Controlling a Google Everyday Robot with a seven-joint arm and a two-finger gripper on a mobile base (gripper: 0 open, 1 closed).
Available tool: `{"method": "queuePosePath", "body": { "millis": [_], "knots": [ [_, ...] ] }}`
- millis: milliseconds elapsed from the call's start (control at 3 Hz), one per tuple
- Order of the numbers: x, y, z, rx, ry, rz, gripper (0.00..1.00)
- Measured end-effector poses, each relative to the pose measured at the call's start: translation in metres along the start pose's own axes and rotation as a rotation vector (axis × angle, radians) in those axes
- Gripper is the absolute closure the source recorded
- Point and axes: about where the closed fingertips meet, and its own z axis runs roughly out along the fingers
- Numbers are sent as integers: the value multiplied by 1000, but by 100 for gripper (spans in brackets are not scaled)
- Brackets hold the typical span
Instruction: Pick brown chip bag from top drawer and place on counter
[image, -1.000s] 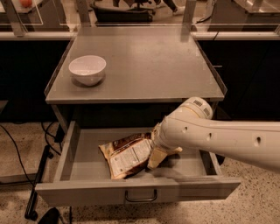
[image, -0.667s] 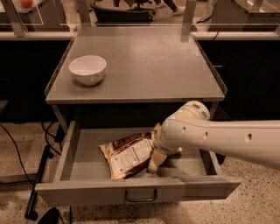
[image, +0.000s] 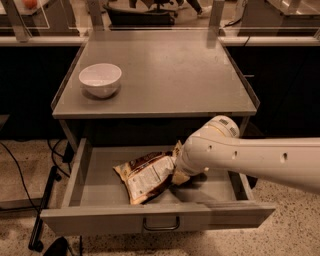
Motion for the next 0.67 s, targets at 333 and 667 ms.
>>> {"method": "queuePosePath", "body": {
  "millis": [333, 667],
  "knots": [
    [0, 0, 0, 0, 0, 0, 65],
    [0, 0, 0, 0, 0, 0, 89]
  ]
}}
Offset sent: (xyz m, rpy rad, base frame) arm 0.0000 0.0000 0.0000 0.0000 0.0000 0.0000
